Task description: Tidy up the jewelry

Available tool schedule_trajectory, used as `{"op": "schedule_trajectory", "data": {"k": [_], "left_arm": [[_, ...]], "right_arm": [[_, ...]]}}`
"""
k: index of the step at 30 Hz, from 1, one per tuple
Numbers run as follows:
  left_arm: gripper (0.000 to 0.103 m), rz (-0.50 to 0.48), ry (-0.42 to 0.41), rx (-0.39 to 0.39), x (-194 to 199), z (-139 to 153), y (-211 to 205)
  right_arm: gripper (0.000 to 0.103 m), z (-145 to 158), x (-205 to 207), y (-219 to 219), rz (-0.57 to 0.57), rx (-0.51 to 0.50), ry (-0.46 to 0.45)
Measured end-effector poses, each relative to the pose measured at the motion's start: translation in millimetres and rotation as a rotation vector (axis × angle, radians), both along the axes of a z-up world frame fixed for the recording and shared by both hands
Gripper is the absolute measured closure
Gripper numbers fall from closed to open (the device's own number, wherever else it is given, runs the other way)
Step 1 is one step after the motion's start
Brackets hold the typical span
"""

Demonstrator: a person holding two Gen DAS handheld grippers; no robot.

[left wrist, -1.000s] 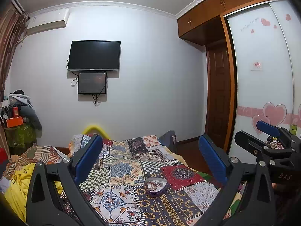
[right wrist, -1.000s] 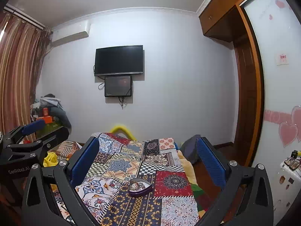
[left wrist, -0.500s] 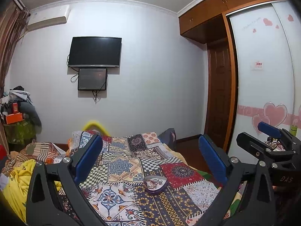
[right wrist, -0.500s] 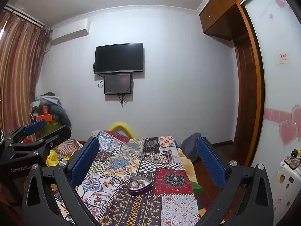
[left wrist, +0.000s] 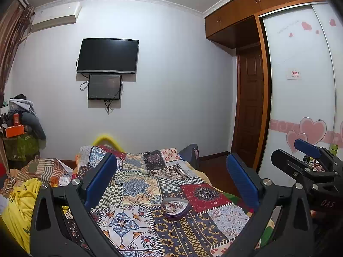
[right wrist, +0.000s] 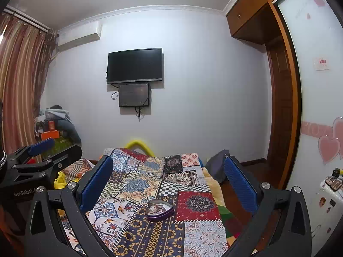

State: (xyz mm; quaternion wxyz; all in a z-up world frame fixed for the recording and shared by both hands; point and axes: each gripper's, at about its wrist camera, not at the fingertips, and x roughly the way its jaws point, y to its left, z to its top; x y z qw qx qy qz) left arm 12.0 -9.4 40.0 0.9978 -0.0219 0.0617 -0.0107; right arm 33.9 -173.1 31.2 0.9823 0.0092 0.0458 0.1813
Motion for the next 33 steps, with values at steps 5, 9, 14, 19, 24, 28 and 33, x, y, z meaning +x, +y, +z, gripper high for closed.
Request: {"op": "schedule_trajectory", "data": {"k": [5, 9, 14, 19, 24, 28, 33], "left_arm": [[0.000, -0.003, 0.001, -0.001, 0.4, -0.1, -0.9], [0.000, -0.002, 0.002, -0.001, 0.6, -0.2, -0.9], [0.000, -0.002, 0.006, -0.008, 1.4, 0.4, -0.4], [0.000, -0.003, 0.006, -0.008, 2.3, -0.5, 0.1], [0.000, -0.008, 0.010, -0.005, 3.9, -1.0, -0.9], [0.000, -0.008, 0.015, -0.004, 6.7, -3.2, -1.6], [0.000, -0.009, 0.021, -0.004, 9.7, -6.7, -1.6]], "right_arm": [[0.000, -0.1, 0.3, -0.2, 0.000, 0.000, 0.000], [0.000, -0.2, 0.3, -0.2, 0.001, 0.000, 0.000], [0.000, -0.1, 0.0, -0.3, 0.000, 0.000, 0.000], [0.000, 0.1, 0.6, -1.1, -0.004, 0.006, 0.001], [0.000, -1.5, 1.9, -1.9, -0.005, 0.008, 0.008], [0.000, -1.4, 3.6, -1.4, -0.005, 0.005, 0.011], [0.000, -2.4, 6.1, -2.3, -0.005, 0.010, 0.018]]}}
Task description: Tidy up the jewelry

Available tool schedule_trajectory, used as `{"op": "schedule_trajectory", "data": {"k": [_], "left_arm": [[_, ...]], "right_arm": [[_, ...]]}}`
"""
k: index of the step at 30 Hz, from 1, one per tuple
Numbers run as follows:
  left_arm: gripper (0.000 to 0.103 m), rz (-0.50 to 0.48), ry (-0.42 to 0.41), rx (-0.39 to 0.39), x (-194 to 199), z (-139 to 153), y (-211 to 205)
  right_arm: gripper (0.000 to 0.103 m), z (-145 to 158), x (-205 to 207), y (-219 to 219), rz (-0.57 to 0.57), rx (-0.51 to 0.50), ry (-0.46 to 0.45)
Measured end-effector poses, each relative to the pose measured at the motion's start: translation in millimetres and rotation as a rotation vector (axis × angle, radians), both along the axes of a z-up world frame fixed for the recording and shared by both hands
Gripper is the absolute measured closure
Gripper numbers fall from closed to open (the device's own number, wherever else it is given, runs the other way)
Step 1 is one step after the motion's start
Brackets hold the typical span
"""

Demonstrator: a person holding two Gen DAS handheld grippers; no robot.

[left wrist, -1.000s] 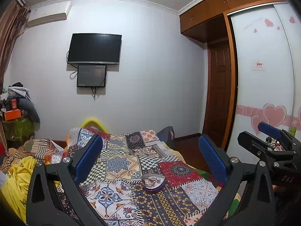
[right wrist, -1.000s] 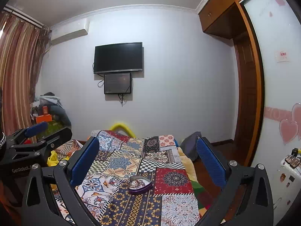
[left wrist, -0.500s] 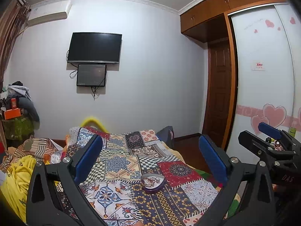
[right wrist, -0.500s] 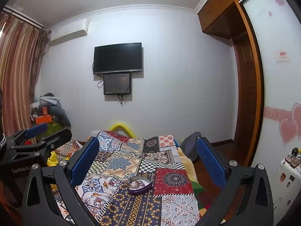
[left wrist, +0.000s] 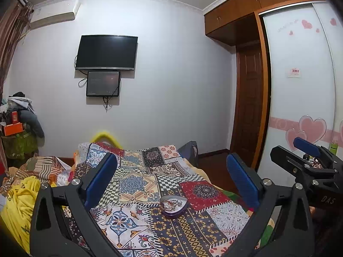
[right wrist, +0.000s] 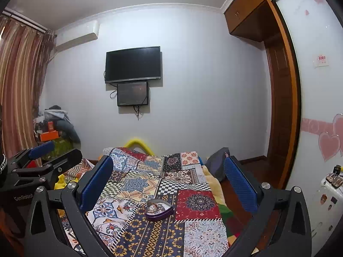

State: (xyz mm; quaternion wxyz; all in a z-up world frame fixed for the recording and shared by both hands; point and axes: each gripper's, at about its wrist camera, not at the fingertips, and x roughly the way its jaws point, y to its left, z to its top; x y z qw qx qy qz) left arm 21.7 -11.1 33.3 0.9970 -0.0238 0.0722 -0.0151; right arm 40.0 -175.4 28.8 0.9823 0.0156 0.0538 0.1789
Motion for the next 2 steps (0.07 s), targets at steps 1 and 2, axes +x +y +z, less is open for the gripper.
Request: {"op": "schedule_trajectory", "data": {"k": [1, 2], "left_arm": [[0.000, 0.001, 0.003, 0.000, 1.3, -0.8, 0.3], [0.000, 0.002, 0.005, 0.000, 2.3, -1.5, 0.7]], "right_arm": [[0.000, -0.5, 0.6, -0.1, 0.000, 0.000, 0.002], [0.000, -1.3, 1.2, -0.3, 0.000, 0.001, 0.004]]}}
